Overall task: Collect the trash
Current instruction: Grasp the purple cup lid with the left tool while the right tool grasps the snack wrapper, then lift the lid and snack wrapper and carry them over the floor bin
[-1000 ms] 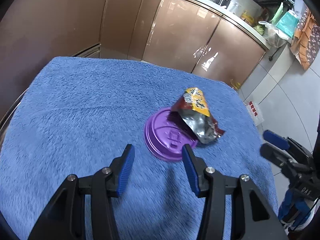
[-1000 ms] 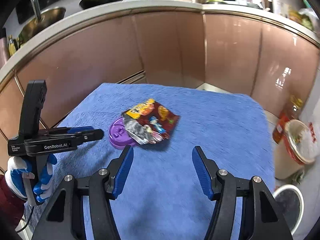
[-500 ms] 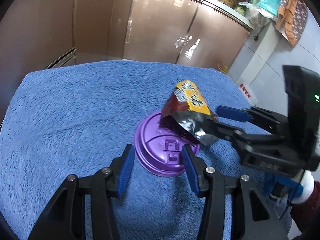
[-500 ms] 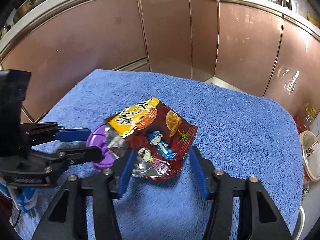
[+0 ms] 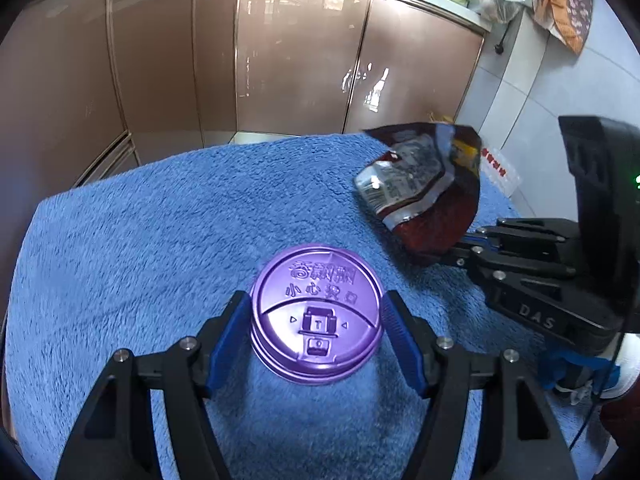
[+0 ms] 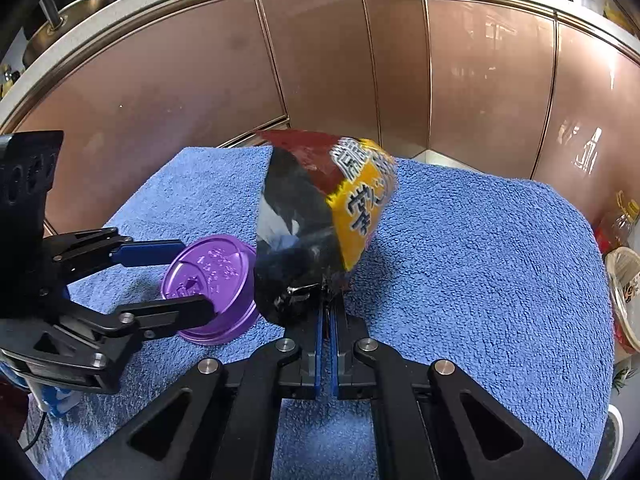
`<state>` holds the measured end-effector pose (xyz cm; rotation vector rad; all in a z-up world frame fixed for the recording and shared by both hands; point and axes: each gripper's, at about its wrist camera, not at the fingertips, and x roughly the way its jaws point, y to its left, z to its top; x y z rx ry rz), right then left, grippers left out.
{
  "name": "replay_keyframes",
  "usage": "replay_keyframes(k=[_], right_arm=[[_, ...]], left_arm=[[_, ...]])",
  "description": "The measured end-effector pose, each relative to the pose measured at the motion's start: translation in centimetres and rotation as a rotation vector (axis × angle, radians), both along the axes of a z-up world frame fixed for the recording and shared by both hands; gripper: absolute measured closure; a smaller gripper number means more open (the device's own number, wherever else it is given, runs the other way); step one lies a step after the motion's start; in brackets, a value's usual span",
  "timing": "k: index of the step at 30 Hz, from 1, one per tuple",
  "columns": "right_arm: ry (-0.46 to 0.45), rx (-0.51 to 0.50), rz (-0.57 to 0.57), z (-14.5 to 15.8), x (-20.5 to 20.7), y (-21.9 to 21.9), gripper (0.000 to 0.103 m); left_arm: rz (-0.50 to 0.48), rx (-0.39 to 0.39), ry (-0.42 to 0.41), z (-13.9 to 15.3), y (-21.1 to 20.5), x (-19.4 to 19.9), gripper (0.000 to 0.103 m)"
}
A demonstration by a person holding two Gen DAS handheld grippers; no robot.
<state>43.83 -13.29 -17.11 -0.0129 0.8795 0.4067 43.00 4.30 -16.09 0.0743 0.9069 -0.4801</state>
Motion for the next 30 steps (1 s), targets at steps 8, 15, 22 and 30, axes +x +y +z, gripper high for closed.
replay_keyframes(k=[8,15,22,30], right_arm=[[-0.019,0.032,0.003,0.5,-1.0,-1.3,0.102],[-0.02,0.065,-0.007,0.6,-1.3,-3.0,0.102],[-0.024,0.084,-0.017,1.0,-0.6,-2.7,0.102],[-0.036,0.109,-0.032,1.6,-1.6,-3.7,0.102]], left_arm=[[-0.012,0.065,-0.025,0.3,-2.8,0.6,0.033],[-0.022,0.13,-0.031,-0.2,-3.7,0.3,0.03],[0.006,0.082,-0.017,-1.1,-3.6,0.7,0.031],[0.042,0.081,-0.054,-0.4,-3.2,-0.5,0.032]])
